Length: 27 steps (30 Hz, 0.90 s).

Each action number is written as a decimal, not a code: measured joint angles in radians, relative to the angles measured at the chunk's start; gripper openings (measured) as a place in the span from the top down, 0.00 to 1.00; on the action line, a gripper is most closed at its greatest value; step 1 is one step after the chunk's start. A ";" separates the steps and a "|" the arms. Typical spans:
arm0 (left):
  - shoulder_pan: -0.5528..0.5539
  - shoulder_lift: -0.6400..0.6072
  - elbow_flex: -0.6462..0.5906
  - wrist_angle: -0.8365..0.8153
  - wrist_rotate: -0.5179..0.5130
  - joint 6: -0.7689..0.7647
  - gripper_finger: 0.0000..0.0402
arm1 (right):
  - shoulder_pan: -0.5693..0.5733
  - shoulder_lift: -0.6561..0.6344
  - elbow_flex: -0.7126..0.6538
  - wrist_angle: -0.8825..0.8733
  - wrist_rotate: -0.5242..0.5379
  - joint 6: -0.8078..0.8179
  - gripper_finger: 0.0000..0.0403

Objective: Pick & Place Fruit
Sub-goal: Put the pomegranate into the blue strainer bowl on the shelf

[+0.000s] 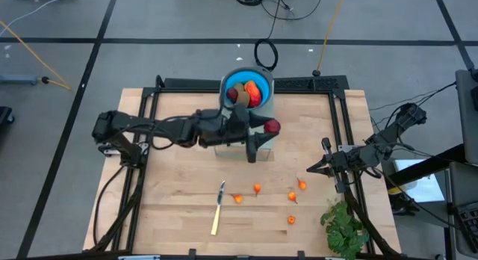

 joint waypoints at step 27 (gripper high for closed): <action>0.081 0.000 0.000 0.516 0.885 -0.205 0.48 | 0.000 0.000 0.000 -0.047 0.000 0.000 1.00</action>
